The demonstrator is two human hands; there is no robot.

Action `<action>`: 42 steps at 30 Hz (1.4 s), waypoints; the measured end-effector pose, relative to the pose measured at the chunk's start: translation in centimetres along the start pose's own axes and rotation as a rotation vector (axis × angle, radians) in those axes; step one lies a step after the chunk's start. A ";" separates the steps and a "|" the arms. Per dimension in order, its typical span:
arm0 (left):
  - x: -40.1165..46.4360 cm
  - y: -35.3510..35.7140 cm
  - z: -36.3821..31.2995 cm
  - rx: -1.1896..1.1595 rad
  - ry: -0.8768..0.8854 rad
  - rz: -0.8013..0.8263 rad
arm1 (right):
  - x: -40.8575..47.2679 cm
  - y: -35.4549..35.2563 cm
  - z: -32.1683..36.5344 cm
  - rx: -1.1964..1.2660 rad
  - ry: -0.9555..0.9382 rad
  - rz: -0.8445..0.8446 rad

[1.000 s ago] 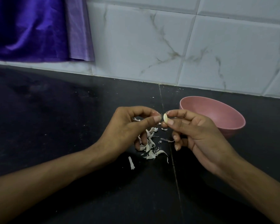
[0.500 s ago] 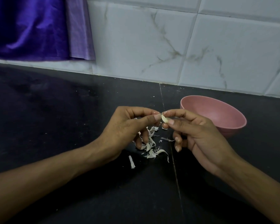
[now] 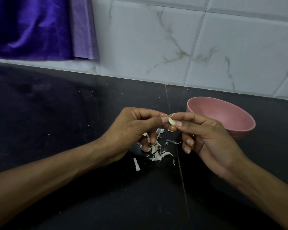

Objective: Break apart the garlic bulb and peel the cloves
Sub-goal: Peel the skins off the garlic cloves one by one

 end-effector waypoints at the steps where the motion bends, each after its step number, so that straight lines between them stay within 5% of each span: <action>1: 0.0 0.0 0.0 -0.001 -0.001 0.004 | 0.0 -0.1 0.0 0.005 -0.001 -0.003; 42: 0.1 -0.2 0.8 0.006 -0.014 -0.044 | -0.3 -0.2 0.1 -0.045 -0.075 -0.045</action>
Point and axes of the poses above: each hand's wrist, its own x-axis towards the middle knuckle, its own y-axis out of the palm, z = x × y, the point moved 8 cm from there along x, towards the middle knuckle, and after that the axes turned 4 degrees about -x, right-handed, at the moved point
